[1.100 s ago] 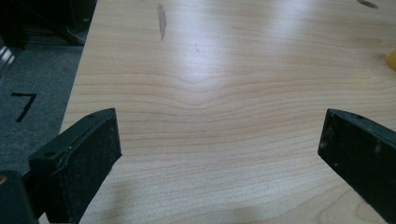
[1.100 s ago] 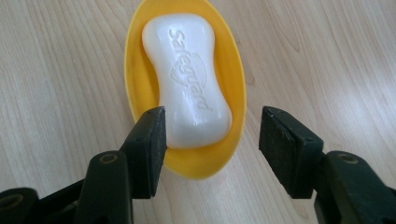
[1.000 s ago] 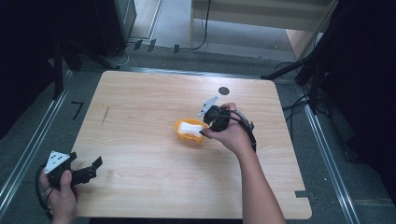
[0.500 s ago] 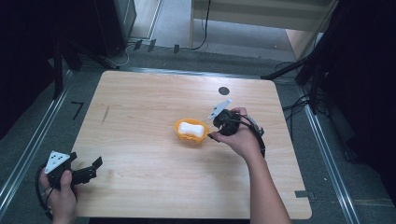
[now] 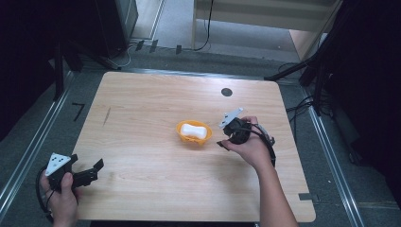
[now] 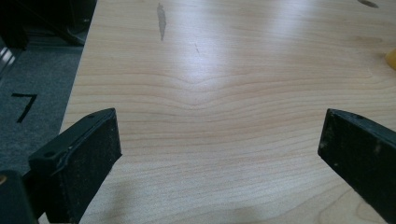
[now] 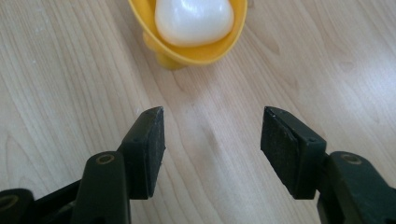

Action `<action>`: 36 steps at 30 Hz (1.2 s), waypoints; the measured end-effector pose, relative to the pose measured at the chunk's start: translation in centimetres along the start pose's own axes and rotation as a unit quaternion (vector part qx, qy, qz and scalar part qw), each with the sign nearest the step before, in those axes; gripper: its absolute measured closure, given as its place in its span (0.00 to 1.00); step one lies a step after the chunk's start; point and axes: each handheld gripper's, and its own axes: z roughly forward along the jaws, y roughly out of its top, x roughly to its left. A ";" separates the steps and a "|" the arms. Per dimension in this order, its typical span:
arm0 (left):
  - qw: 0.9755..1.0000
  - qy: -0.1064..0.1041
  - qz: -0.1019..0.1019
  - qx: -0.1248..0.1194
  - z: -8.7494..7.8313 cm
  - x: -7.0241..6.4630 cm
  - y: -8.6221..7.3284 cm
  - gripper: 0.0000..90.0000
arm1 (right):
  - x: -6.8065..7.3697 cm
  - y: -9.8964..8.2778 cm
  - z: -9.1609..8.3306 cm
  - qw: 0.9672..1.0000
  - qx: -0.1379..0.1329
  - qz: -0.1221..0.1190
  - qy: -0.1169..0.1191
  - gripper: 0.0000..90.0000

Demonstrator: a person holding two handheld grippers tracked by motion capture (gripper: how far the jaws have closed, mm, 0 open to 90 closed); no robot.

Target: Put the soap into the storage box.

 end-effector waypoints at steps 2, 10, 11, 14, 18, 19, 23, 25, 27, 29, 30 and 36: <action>1.000 0.000 0.000 0.000 0.0 0.0 0.0 0.00 | 0.1 -0.5 0.1 1.000 0.001 0.002 0.001 0.46; 1.000 -0.001 -0.001 -0.001 0.0 0.0 0.0 0.00 | 0.9 -2.1 0.3 1.000 0.003 0.015 0.000 0.43; 1.000 0.000 -0.001 -0.001 0.0 0.0 0.0 0.00 | 1.0 -2.3 0.2 1.000 0.000 0.016 -0.001 0.43; 1.000 0.000 0.000 -0.001 0.0 0.0 0.0 0.00 | 1.4 -2.8 0.0 0.999 -0.009 0.041 0.002 0.41; 1.000 -0.001 -0.001 -0.001 0.0 0.0 0.0 0.00 | 1.7 -3.6 -0.4 0.998 -0.020 0.061 0.004 0.37; 1.000 -0.001 -0.001 -0.001 0.0 0.0 0.0 0.00 | 1.8 -3.8 -0.4 0.998 -0.017 0.063 0.002 0.35; 1.000 0.000 -0.001 -0.001 0.0 0.0 0.0 0.00 | 2.3 -4.4 -0.5 0.996 0.000 0.090 -0.007 0.24; 1.000 0.000 -0.001 -0.001 0.0 0.0 0.0 0.00 | 2.6 -4.7 -0.5 0.994 0.005 0.105 -0.008 0.18; 1.000 0.000 -0.002 -0.002 0.0 0.0 0.0 0.00 | 2.9 -5.0 -0.5 0.994 0.006 0.109 -0.012 0.14; 1.000 0.000 -0.002 -0.002 0.0 0.0 0.0 0.00 | 3.2 -5.4 -0.6 0.994 0.010 0.108 -0.024 0.07; 1.000 -0.001 -0.001 -0.001 0.0 0.0 0.0 0.00 | 3.4 -5.5 -0.6 0.994 0.009 0.109 -0.030 0.06; 1.000 0.000 0.000 -0.001 -0.1 0.0 0.0 0.00 | 3.9 -6.7 -0.8 0.992 0.004 0.118 -0.033 0.00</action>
